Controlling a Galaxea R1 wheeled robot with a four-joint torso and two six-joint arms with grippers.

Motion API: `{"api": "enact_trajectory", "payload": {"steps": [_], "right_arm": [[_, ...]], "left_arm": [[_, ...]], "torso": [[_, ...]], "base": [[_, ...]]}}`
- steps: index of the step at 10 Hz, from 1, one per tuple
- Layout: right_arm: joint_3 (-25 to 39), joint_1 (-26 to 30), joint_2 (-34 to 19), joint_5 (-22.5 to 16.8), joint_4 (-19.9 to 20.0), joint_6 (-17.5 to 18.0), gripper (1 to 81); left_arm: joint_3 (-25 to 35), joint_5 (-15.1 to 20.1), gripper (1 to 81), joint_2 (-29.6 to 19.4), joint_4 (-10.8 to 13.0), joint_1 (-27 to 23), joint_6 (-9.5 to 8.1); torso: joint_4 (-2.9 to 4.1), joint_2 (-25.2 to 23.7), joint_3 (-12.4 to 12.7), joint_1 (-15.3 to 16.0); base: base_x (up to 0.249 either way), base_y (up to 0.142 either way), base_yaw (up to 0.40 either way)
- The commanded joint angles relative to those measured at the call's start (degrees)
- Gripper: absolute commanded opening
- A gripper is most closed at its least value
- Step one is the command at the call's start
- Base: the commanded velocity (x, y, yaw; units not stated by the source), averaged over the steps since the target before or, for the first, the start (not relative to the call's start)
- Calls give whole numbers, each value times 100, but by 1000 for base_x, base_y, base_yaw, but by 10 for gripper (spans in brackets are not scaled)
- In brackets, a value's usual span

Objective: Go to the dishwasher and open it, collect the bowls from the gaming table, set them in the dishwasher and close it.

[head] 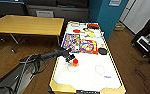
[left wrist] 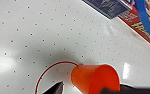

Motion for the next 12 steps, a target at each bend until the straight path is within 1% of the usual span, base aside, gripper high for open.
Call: {"api": "enact_trajectory", "payload": {"steps": [1,3,4,9,10,11,12], "right_arm": [[61,-25,-292,-312,-149,-20,10],[53,-8,-283,-312,-140,-20,10],[44,-8,-266,-312,-140,-20,10],[-26,-8,-204,-312,-149,-20,10],[-52,-8,-169,-312,-149,-20,10],[-79,-8,-151,-312,-149,-20,10],[-105,1,-142,-312,-149,-20,10]], "left_arm": [[-304,329,811,358,19,-1018,-73],[-753,364,811,578,72,-973,-73],[-762,355,811,596,133,-912,-73],[-744,302,811,569,142,-420,14],[-744,293,811,569,229,-280,68],[-726,285,811,569,283,-156,77],[-630,285,10,543,318,-59,235]], "torso": [[0,0,0,0],[0,0,-2,0],[0,0,-2,0],[0,0,-2,0],[0,0,-2,0],[0,0,-2,0],[0,0,-2,0]], "base": [[0,0,0],[0,0,0],[0,0,0],[0,0,0],[0,0,0],[0,0,0],[0,0,0]]}}
